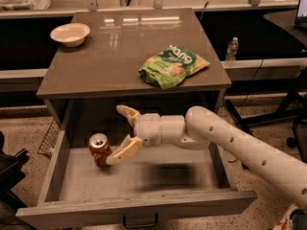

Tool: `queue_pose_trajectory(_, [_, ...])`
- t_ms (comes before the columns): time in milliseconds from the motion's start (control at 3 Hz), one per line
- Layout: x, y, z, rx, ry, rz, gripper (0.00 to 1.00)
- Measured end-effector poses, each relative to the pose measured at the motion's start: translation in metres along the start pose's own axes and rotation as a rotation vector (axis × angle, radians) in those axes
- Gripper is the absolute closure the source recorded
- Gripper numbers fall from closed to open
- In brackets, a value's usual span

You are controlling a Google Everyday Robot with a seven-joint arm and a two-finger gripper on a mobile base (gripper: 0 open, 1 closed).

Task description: Place coke can into top drawer

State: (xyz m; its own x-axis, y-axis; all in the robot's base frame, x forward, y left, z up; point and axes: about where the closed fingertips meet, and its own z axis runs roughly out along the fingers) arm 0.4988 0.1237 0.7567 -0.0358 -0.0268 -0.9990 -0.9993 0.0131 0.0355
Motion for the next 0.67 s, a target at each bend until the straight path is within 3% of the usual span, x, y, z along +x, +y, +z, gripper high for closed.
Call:
queue_pose_trajectory(333, [-0.013, 0.012, -0.038, 0.066, 0.099, 0.040, 0.00])
queue_pose_trajectory(667, [-0.036, 0.024, -0.079, 0.208, 0.165, 0.083, 0.00])
